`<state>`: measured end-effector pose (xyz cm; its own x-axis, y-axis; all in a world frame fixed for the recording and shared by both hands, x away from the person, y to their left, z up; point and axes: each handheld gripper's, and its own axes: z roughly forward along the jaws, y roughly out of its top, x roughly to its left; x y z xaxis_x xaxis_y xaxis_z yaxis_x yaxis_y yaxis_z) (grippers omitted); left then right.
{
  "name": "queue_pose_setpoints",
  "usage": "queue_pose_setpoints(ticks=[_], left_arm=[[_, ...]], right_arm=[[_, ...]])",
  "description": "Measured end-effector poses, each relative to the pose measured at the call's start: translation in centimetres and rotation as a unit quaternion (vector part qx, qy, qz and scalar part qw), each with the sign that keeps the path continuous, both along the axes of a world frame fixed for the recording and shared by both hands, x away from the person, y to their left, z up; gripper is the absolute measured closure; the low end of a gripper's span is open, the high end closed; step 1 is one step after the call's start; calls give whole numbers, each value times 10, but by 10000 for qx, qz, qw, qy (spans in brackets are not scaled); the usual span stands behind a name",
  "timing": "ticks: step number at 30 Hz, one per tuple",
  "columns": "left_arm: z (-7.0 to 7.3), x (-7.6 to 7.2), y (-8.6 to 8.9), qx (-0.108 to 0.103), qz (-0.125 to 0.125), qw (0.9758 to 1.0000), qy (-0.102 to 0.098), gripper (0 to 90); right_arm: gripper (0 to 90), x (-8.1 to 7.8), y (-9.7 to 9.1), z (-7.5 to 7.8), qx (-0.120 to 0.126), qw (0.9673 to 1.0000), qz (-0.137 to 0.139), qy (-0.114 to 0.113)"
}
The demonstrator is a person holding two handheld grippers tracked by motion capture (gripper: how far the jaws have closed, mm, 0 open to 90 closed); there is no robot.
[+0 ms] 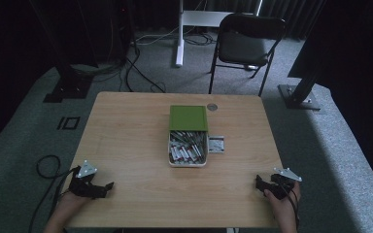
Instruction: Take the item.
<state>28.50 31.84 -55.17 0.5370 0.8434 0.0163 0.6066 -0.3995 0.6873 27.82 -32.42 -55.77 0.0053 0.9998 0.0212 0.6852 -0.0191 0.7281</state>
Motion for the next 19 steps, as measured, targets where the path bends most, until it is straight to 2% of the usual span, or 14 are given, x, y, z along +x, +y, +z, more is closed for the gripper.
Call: queue_pose_setpoints(ticks=[4, 9, 10, 13, 19], left_arm=[[0, 0, 0, 0, 0, 10000, -1, 14], [0, 0, 0, 1, 0, 10000, 0, 14], [0, 0, 0, 0, 1, 10000, -1, 14], [0, 0, 0, 1, 1, 10000, -1, 14], [0, 0, 0, -1, 0, 10000, -1, 14]], right_arm=[[144, -1, -1, 0, 99, 9999, 128, -37], [129, -1, -7, 0, 370, 9989, 274, -99], [130, -1, -6, 0, 324, 9992, 238, -85], [129, 1, -2, 0, -12, 9997, 263, 12], [128, 1, -2, 0, -7, 9997, 229, 10]])
